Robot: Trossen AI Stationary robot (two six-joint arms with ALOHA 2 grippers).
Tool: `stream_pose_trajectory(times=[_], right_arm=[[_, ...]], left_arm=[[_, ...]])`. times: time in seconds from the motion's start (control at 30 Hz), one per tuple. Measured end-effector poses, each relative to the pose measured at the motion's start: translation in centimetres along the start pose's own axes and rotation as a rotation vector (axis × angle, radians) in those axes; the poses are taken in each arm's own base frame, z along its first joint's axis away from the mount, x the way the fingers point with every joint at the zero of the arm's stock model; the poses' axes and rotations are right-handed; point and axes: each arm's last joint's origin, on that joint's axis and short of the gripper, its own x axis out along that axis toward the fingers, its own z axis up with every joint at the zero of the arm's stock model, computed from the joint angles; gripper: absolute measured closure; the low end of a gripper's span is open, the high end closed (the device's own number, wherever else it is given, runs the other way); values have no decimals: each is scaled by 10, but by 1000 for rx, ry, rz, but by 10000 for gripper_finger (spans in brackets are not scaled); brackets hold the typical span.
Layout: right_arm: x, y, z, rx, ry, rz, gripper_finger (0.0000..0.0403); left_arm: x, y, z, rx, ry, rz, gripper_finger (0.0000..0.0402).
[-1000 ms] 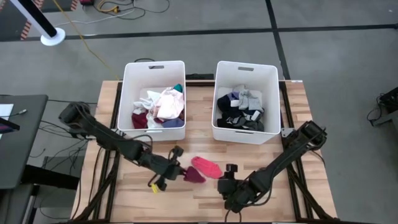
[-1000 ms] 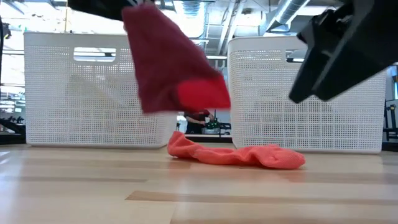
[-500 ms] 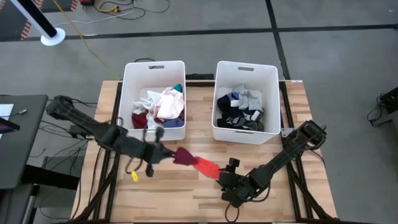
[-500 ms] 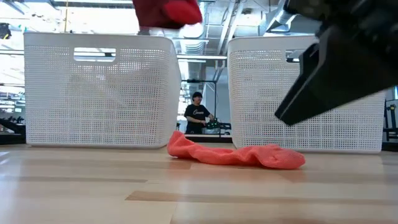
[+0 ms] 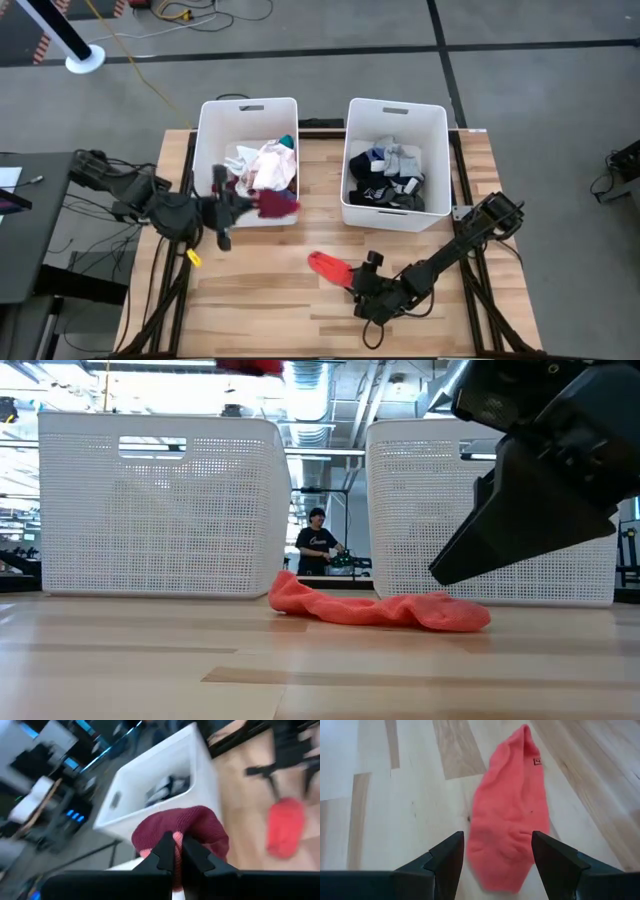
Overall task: Sort clothes
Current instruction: Put the red sock into the left white bin
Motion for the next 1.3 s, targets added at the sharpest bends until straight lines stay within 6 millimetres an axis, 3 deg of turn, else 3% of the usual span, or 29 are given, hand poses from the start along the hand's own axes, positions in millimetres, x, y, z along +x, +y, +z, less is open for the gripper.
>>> stream_pose_trajectory(times=[0.23,0.5,0.83,1.13,1.3], right_arm=[[2,-2,2,8,-2,-7,154],[5,-4,5,25,-11,-8,154],[8,-8,8,50,-7,-16,154],[9,-8,8,71,-5,-17,154],[9,-8,8,77,-5,-17,154]], left_arm=[[-8,24,-16,-2,218,137,394],[-6,43,-49,-29,515,223,392],[2,57,-69,-112,666,178,391],[19,65,-106,-195,861,28,391],[25,70,-119,-234,873,29,390]])
